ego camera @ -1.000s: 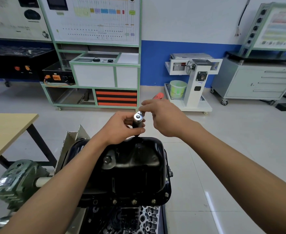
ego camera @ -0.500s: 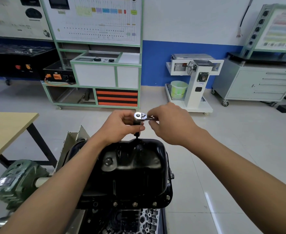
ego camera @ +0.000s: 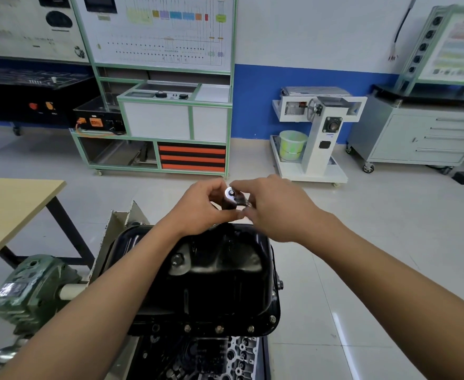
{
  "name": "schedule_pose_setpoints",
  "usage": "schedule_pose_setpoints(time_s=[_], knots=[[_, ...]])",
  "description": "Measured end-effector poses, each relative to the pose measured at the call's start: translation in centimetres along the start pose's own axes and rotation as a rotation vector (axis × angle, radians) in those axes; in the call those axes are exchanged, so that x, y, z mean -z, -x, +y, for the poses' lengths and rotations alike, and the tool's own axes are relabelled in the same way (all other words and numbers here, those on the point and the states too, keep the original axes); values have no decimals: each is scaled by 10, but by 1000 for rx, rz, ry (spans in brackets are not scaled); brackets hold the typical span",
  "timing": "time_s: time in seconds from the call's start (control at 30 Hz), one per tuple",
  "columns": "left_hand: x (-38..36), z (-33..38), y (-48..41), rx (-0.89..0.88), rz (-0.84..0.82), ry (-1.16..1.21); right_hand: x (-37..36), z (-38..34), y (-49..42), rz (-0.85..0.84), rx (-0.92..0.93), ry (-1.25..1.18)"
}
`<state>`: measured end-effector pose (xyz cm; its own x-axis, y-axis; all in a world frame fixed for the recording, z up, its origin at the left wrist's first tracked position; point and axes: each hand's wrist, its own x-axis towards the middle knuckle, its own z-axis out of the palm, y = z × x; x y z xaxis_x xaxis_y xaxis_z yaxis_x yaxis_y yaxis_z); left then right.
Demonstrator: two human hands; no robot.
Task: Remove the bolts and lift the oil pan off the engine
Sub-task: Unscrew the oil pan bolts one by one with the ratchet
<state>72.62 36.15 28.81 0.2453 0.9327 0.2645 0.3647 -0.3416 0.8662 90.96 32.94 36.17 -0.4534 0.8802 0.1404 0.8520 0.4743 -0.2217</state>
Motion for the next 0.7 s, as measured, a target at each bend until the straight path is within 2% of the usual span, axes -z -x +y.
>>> schedule_pose_setpoints(time_s=[0.1,0.2,0.57,0.7], knots=[[0,1,-3,62,-74,-123,4,6,-8,41,25,133],[2,2,-5,86,-147,-110,4,11,-16,80,51,139],[12,-1,-7,107,-249,91,-8,20,-28,131,268,-79],[14,-5,-10,108,-267,96,-7,23,-25,84,288,-197]])
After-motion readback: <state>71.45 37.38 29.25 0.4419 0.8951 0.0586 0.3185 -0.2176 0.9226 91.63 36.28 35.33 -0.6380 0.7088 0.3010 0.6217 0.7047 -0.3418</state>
